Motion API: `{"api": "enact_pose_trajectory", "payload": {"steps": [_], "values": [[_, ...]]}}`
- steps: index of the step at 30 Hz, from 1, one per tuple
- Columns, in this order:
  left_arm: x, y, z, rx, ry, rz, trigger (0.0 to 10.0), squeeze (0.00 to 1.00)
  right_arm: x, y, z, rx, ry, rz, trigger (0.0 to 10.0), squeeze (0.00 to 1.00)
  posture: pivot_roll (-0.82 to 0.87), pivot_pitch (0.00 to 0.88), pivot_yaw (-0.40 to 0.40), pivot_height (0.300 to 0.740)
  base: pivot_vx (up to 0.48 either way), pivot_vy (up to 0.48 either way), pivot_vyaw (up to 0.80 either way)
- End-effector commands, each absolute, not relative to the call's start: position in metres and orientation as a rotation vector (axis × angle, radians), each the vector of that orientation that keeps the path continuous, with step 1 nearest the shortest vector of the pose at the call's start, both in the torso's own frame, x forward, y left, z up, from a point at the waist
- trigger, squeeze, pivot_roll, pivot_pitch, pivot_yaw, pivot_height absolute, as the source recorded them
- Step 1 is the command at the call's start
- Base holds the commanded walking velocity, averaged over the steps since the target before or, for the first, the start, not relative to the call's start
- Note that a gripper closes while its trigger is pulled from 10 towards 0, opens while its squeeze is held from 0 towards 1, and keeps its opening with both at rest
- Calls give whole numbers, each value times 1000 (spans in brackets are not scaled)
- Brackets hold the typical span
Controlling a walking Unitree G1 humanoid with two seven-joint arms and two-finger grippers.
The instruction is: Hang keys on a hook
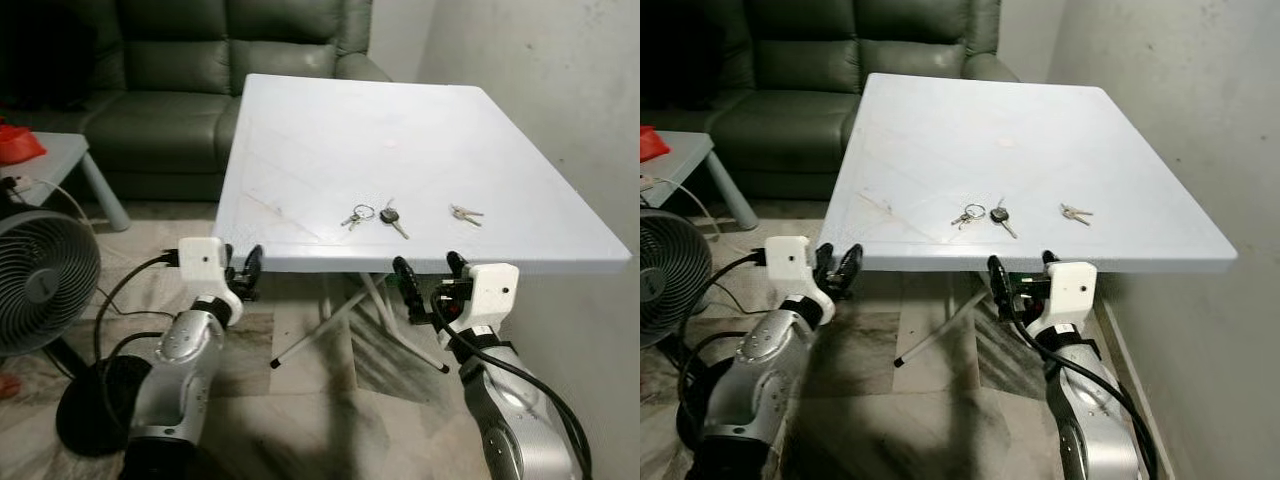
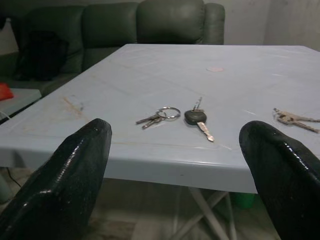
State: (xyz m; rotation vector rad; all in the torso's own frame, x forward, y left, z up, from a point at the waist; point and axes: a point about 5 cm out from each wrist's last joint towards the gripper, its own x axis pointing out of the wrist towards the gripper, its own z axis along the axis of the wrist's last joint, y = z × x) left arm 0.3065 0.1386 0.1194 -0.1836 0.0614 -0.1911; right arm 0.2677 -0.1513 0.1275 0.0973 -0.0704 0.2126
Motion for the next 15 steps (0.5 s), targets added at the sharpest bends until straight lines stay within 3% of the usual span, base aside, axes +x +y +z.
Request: {"api": "enact_pose_trajectory", "payload": {"steps": [1, 4, 15], "values": [[309, 135, 122, -181, 62, -208, 10000, 0, 268, -153, 131, 98, -79, 211, 10000, 0, -63, 64, -41, 740, 0, 0, 0], [308, 135, 123, -180, 64, -207, 10000, 0, 268, -153, 131, 98, -78, 213, 10000, 0, -64, 68, -39, 740, 0, 0, 0], [309, 134, 124, -181, 63, -213, 10000, 0, 267, -152, 130, 97, -76, 218, 10000, 0, -64, 70, -35, 740, 274, 0, 0]]}}
